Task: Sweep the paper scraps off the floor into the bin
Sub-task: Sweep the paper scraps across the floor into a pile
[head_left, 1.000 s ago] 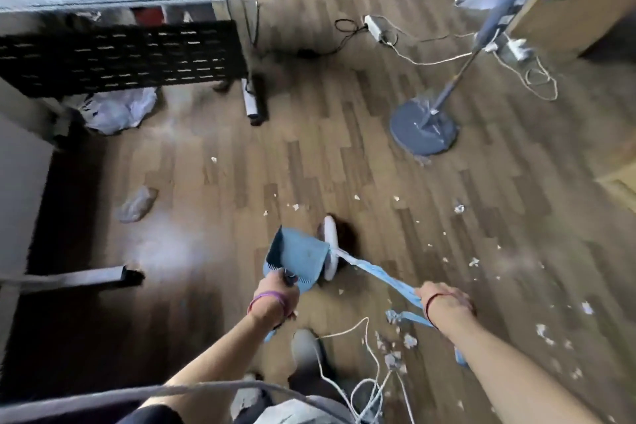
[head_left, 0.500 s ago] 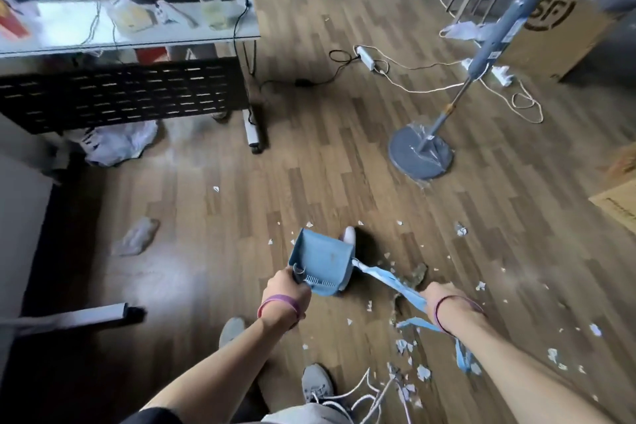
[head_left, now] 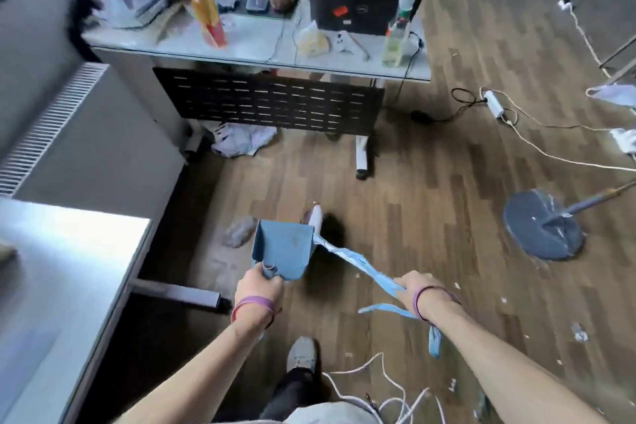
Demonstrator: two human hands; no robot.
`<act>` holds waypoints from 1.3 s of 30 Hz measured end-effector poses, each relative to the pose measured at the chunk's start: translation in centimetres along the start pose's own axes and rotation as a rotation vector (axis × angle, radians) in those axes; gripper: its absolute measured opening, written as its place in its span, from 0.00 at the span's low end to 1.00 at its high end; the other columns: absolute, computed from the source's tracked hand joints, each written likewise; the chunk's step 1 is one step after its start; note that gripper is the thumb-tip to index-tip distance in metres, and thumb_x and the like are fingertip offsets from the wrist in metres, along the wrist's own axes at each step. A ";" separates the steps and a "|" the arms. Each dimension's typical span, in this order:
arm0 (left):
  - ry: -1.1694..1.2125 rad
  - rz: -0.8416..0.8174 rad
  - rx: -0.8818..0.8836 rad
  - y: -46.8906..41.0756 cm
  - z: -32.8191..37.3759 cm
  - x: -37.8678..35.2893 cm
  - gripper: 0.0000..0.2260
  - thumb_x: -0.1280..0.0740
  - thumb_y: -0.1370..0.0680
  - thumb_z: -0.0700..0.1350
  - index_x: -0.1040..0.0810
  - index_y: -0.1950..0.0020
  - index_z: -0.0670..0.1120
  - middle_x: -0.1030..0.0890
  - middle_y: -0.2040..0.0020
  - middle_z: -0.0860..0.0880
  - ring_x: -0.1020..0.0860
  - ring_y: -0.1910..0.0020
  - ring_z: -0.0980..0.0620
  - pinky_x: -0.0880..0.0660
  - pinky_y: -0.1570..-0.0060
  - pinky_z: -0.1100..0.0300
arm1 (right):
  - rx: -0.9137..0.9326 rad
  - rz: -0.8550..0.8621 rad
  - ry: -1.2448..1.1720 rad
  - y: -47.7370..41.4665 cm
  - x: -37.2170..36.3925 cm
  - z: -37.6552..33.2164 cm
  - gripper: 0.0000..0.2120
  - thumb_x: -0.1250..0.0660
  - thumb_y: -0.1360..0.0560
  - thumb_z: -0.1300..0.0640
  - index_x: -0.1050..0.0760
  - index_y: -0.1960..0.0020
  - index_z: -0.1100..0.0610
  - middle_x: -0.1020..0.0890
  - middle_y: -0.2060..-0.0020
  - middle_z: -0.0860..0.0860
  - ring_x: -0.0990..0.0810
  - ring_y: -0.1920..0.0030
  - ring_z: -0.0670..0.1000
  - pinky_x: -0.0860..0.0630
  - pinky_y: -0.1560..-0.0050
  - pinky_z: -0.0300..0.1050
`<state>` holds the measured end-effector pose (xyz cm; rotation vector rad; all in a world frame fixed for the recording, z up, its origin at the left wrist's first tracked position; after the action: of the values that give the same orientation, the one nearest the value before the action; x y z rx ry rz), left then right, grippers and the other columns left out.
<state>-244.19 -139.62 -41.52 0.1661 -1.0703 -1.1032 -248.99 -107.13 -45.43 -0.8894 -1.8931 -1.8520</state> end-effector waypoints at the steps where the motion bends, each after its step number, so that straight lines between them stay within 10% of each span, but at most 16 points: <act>1: 0.033 0.035 0.010 -0.7 -0.2 1.9 0.07 0.42 0.31 0.43 0.24 0.60 0.48 0.18 0.62 0.45 0.18 0.65 0.42 0.18 0.60 0.50 | 0.033 -0.002 0.007 -0.5 0.5 -2.4 0.17 0.41 0.24 0.54 0.23 0.39 0.44 0.18 0.49 0.53 0.21 0.53 0.56 0.28 0.55 0.41; 6: 0.129 0.203 0.069 -4.0 -1.8 9.2 0.06 0.40 0.27 0.41 0.23 0.60 0.45 0.19 0.64 0.46 0.22 0.70 0.50 0.25 0.69 0.59 | 0.155 -0.012 0.058 -3.0 1.6 -13.5 0.19 0.43 0.23 0.55 0.26 0.35 0.46 0.20 0.42 0.55 0.21 0.43 0.58 0.24 0.42 0.46; 18: 0.106 0.217 0.229 -12.1 -5.7 11.5 0.04 0.36 0.30 0.48 0.24 0.62 0.49 0.19 0.68 0.44 0.18 0.71 0.42 0.19 0.60 0.44 | 0.201 -0.123 0.026 -12.2 -2.7 -24.8 0.19 0.37 0.24 0.56 0.26 0.33 0.50 0.21 0.40 0.55 0.21 0.42 0.58 0.24 0.41 0.50; 23: 0.109 0.177 0.250 -13.5 -4.1 7.6 0.06 0.38 0.27 0.39 0.23 0.58 0.48 0.21 0.63 0.44 0.19 0.69 0.40 0.20 0.71 0.56 | 0.121 -0.136 0.047 -16.3 -3.0 -19.9 0.20 0.39 0.23 0.59 0.26 0.33 0.48 0.22 0.38 0.53 0.23 0.40 0.58 0.26 0.40 0.49; 28: -0.005 0.132 0.200 -14.7 -1.7 2.2 0.05 0.39 0.29 0.45 0.24 0.59 0.49 0.19 0.61 0.45 0.18 0.67 0.41 0.18 0.62 0.47 | 0.037 -0.140 -0.007 -18.4 -1.6 -11.2 0.18 0.42 0.21 0.55 0.27 0.32 0.48 0.23 0.38 0.55 0.24 0.39 0.59 0.28 0.41 0.48; 32: -0.038 0.044 0.139 -11.9 6.0 -3.3 0.08 0.41 0.25 0.39 0.23 0.50 0.44 0.20 0.59 0.43 0.22 0.74 0.49 0.30 0.83 0.66 | -0.031 -0.112 -0.036 -18.9 0.7 -3.3 0.18 0.43 0.21 0.55 0.27 0.33 0.45 0.22 0.40 0.54 0.23 0.41 0.57 0.27 0.43 0.48; 39: -0.293 -0.144 -0.027 -6.2 16.6 -17.9 0.11 0.45 0.27 0.38 0.25 0.51 0.44 0.20 0.62 0.44 0.18 0.73 0.43 0.20 0.71 0.56 | -0.233 -0.086 -0.167 -16.6 3.1 14.5 0.20 0.40 0.24 0.59 0.26 0.35 0.45 0.21 0.40 0.51 0.22 0.42 0.56 0.25 0.44 0.48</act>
<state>-261.51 -122.43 -47.56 0.0614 -1.3189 -1.2987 -259.40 -91.51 -57.32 -1.0820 -1.8625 -2.1439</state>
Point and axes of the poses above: each hand's wrist, its own y-axis away from the middle knuckle, its own x-axis out of the back of the hand, z = x × y, the point moved 10 cm from there along -y, towards the middle knuckle
